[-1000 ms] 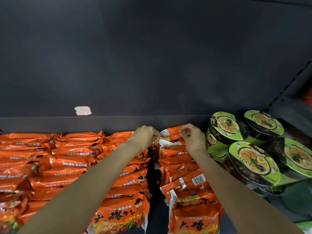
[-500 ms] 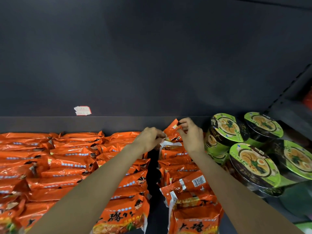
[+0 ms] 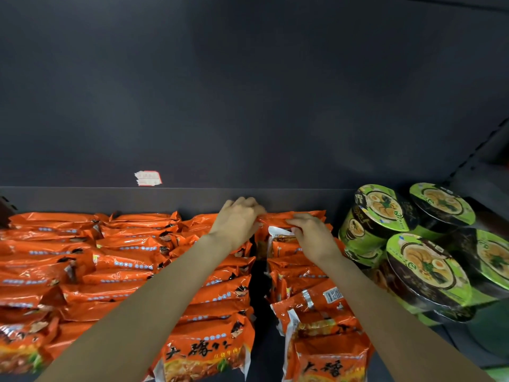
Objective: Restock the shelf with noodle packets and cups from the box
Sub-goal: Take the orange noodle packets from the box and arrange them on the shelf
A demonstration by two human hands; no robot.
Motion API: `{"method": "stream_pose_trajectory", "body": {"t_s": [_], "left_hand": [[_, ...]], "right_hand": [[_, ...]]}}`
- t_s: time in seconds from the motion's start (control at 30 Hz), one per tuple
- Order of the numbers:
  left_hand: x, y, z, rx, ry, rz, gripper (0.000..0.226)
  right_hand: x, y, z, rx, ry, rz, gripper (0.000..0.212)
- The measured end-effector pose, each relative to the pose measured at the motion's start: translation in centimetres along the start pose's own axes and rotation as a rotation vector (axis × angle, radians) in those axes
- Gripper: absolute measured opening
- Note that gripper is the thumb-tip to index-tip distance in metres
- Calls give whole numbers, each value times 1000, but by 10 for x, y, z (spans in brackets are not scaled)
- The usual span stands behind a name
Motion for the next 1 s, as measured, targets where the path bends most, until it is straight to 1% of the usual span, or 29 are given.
{"method": "stream_pose_trajectory", "body": {"t_s": [0.1, 0.17, 0.27, 0.33, 0.4, 0.47, 0.53, 0.63, 0.77, 0.9, 0.97, 1.0], "left_hand": [[0, 12, 8, -31, -67, 83, 38], [1, 16, 11, -20, -82, 89, 36], [1, 26, 2, -64, 29, 120, 33], [5, 38, 4, -116, 4, 171, 33], [11, 45, 10, -140, -60, 178, 32], [17, 49, 11, -79, -90, 176, 31], [19, 50, 10, 2, -114, 178, 30], [11, 38, 13, -8, -124, 105, 25], [-4, 26, 16, -157, -104, 24, 23], [-5, 29, 28, -354, -203, -24, 27], [-4, 31, 31, -484, -209, -67, 30], [-3, 33, 31, -524, -212, -72, 30]], "right_hand": [[0, -4, 3, 9, -33, -11, 36], [-3, -2, -1, 47, -35, -4, 37], [-14, 10, -17, 56, 108, 53, 40], [-23, 21, -22, 35, 174, 131, 42], [-25, 31, -19, -3, 152, 198, 45], [-22, 38, -14, -43, 90, 246, 46], [-19, 37, -12, -83, 58, 238, 43], [-20, 31, -18, -45, 91, 196, 38], [-19, 28, -26, 128, 186, 195, 28], [-20, 30, -35, 322, 311, 236, 16], [-23, 25, -46, 362, 371, 200, 14], [-24, 19, -48, 368, 367, 157, 14]]}}
Point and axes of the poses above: each hand's wrist, its own x-axis towards the middle knuckle, its own z-axis out of the palm, y = z × x, the point moved 8 cm from there along x, towards the middle knuckle, and after that the axes turned 15 degrees about z, right-handed, at the moved point
